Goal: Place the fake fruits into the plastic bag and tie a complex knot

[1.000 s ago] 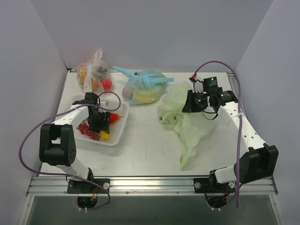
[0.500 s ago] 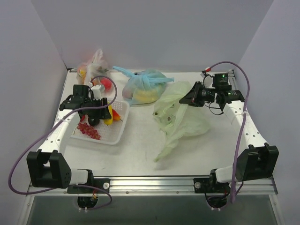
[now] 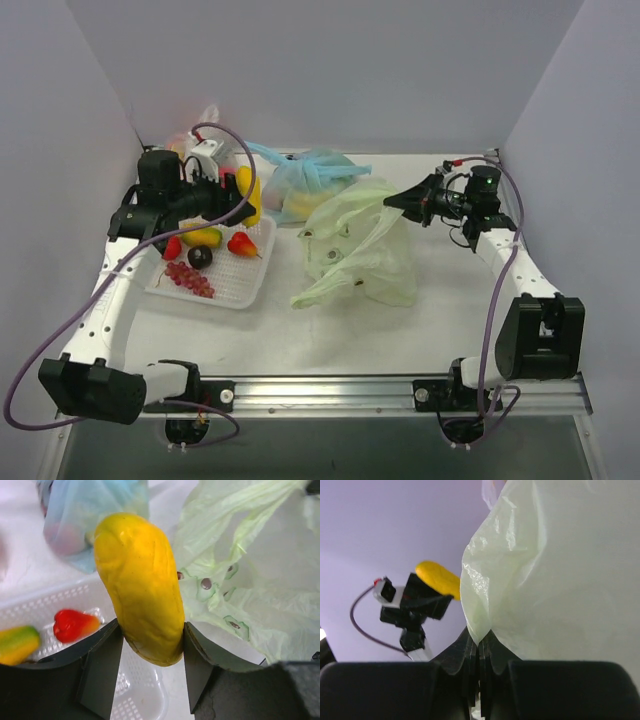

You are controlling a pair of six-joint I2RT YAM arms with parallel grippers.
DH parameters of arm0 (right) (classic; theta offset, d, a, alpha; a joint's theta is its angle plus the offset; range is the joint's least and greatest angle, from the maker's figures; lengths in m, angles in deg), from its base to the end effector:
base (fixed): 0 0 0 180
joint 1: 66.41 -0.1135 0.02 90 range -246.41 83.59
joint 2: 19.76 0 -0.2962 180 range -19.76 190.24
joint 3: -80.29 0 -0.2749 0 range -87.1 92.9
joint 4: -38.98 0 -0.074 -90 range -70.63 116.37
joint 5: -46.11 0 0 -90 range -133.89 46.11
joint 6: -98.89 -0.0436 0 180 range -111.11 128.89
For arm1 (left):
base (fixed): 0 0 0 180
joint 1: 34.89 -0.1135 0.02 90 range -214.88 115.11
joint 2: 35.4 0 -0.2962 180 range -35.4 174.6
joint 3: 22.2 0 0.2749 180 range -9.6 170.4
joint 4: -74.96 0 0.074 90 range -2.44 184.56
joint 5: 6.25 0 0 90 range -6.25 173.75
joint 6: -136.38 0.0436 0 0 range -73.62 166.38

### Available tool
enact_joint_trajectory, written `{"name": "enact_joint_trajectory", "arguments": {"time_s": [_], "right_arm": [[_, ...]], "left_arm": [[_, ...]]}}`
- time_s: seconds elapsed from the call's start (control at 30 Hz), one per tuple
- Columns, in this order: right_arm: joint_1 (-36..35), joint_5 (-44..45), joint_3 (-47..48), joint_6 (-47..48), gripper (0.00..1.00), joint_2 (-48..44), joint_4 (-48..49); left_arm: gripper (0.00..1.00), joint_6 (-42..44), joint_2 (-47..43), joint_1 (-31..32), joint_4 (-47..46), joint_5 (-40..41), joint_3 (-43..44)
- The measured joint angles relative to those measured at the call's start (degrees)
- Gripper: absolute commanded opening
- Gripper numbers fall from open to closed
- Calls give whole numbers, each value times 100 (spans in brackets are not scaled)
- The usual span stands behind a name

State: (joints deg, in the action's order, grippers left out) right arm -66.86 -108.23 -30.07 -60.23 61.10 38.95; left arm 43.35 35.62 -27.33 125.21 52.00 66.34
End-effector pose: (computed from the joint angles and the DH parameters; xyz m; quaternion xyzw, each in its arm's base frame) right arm 0.3334 0.0419 0.3343 0.0901 0.7308 0.6444 0.2062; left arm 0.2738 -0.0595 0.4163 0.1644 0.8384 -0.2816 0.4368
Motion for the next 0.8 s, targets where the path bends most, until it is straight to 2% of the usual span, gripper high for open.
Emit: {"name": "enact_joint_trajectory", "arguments": {"time_s": [0.17, 0.3, 0.43, 0.53, 0.8], "right_arm": [[664, -365, -39, -848, 0, 306, 890], [588, -496, -415, -1401, 0, 170, 1692], [450, -787, -1340, -1716, 0, 83, 2546], [675, -1003, -1875, -1904, 0, 363, 3071], [1403, -1123, -2068, -2295, 0, 739, 4089]], "left_arm": [[22, 20, -13, 1003, -437, -61, 341], [23, -103, 92, 1274, -623, -90, 507], [23, -90, 282, 1762, -927, 55, 586], [23, -46, 487, 2330, -1106, 136, 586], [27, 197, 1217, 3467, -1698, 321, 584]]}}
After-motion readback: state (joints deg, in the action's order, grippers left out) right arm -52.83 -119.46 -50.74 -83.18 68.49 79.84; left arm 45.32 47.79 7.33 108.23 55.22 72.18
